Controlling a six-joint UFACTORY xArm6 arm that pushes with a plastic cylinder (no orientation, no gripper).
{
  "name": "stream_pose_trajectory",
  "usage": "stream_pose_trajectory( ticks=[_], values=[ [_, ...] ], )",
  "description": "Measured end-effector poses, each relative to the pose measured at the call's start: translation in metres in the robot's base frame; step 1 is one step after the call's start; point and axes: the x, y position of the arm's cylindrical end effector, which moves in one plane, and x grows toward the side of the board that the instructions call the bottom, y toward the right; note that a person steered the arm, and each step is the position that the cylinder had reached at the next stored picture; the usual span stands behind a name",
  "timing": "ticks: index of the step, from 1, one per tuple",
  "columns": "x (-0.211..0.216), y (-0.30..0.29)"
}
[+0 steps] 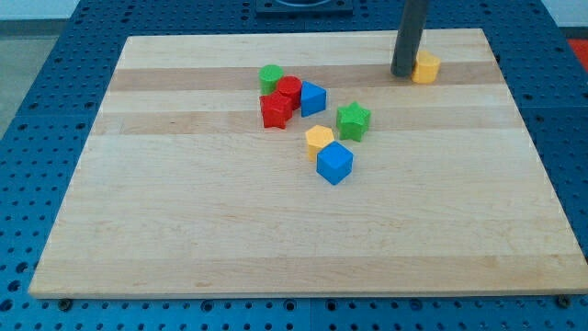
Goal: Move the group of blocks up a bit
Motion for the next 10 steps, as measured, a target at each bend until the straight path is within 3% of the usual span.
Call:
stream_pose_trajectory(
  ticks=[2, 3, 4, 5, 6, 7, 10],
  values=[
    [0.000, 0.000],
    [0.025, 0.002],
    [0.109, 0.025],
    [0.136, 0.017],
    [0.201, 0.014],
    [0.216, -0.032],
    [0.229, -0.099]
  ],
)
